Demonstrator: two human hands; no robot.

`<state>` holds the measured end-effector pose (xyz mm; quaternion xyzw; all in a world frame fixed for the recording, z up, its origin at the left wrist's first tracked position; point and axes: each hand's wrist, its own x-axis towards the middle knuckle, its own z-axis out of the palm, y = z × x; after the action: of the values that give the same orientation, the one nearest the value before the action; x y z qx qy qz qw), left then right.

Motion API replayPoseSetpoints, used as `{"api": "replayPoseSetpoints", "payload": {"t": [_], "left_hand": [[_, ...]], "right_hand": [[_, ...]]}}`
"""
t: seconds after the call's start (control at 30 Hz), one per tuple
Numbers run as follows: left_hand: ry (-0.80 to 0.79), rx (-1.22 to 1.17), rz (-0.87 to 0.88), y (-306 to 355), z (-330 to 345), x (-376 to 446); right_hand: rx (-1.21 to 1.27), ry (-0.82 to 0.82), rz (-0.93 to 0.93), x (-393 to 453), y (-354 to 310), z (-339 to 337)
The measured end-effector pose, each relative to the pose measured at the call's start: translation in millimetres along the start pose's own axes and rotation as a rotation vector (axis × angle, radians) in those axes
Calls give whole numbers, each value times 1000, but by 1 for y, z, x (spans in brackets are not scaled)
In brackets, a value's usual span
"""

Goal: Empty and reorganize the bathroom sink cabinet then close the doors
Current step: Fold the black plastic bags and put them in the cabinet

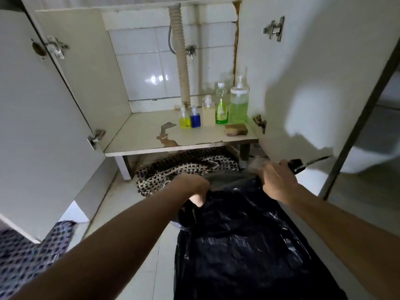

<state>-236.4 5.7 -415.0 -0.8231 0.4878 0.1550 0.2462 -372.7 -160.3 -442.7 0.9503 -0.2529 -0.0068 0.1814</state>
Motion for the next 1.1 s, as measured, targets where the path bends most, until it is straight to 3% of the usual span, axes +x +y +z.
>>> {"api": "replayPoseSetpoints", "payload": {"t": [0.13, 0.33, 0.4, 0.53, 0.67, 0.73, 0.8, 0.87, 0.93, 1.0, 1.1], "left_hand": [[-176, -17, 37, 43, 65, 14], [-183, -113, 67, 92, 153, 21], [-242, -157, 54, 104, 177, 19], [-292, -217, 45, 116, 188, 14], [-715, -617, -166, 104, 186, 18], [-797, -820, -210, 91, 184, 22], [-631, -980, -224, 73, 180, 29], [-253, -1001, -332, 54, 177, 32], [26, -910, -526, 39, 186, 37], [-6, -1031, -687, 40, 209, 38], [-165, -1324, -706, 51, 265, 43]], "right_hand": [[67, -188, -29, -40, -23, 65], [115, -411, -3, -87, -28, 140], [240, -640, -35, -97, -24, 153], [196, -1001, -93, -104, -22, 168], [357, -1169, -20, -102, -18, 173], [524, -1177, 110, -94, -7, 171], [732, -1010, 261, -87, 6, 177], [764, -702, 404, -82, 18, 190], [728, -530, 563, -91, 27, 206], [782, -617, 715, -107, 31, 219], [1008, -823, 747, -124, 35, 232]]}}
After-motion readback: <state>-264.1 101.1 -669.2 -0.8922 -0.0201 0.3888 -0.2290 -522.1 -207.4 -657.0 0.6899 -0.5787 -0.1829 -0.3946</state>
